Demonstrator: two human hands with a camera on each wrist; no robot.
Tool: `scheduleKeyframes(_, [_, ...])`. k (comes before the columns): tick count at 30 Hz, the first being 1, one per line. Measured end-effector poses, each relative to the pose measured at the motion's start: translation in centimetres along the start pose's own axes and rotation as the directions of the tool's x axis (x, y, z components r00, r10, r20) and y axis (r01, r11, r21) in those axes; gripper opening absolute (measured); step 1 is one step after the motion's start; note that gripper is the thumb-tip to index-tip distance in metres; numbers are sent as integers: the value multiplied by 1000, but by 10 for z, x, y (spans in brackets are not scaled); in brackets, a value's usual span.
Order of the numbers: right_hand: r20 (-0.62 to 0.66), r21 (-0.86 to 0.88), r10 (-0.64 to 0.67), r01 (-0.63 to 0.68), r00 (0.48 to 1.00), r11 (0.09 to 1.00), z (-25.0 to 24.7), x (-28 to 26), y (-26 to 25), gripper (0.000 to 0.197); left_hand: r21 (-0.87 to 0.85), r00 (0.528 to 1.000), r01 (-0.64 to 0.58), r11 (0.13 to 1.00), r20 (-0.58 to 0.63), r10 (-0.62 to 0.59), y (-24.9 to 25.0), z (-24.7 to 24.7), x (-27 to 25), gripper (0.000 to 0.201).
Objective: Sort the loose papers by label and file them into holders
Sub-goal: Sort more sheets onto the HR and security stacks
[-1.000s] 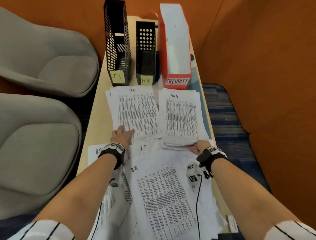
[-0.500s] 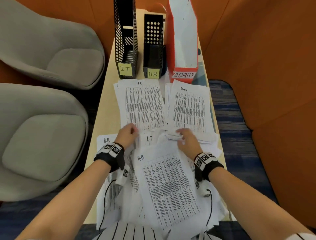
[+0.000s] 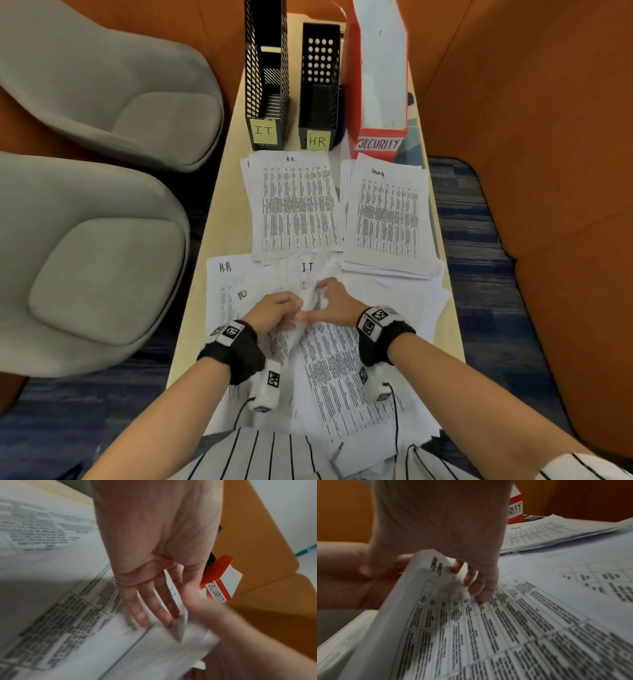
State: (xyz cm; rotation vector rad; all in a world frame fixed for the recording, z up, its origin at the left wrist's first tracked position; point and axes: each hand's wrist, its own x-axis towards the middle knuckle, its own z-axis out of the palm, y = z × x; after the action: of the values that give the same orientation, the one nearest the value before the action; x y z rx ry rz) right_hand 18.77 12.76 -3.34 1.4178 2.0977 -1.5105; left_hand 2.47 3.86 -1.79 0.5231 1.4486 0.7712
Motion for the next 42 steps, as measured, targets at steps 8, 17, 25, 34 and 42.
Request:
scheduleKeyframes(8, [98, 219, 2, -23, 995, 975, 0, -13, 22, 31, 499, 961, -56, 865, -208, 182, -2, -9, 14, 28])
scheduleKeyframes(17, [-83, 711, 269, -132, 960, 691, -9, -20, 54, 33, 440, 926, -165, 883, -239, 293, -6, -18, 6, 15])
scheduleKeyframes(25, [-118, 624, 125, -25, 985, 781, 8, -19, 26, 54, 148, 992, -18, 989, 127, -1, -6, 15, -15, 35])
scheduleKeyframes(34, [-33, 492, 52, -29, 998, 870, 12, -19, 27, 62, 43, 994, 58, 997, 94, -62, -17, 14, -8, 72])
scheduleKeyframes(42, [11, 365, 20, -22, 1000, 931, 7, -25, 28, 30, 265, 978, -118, 957, 197, 66, -19, 19, -7, 39])
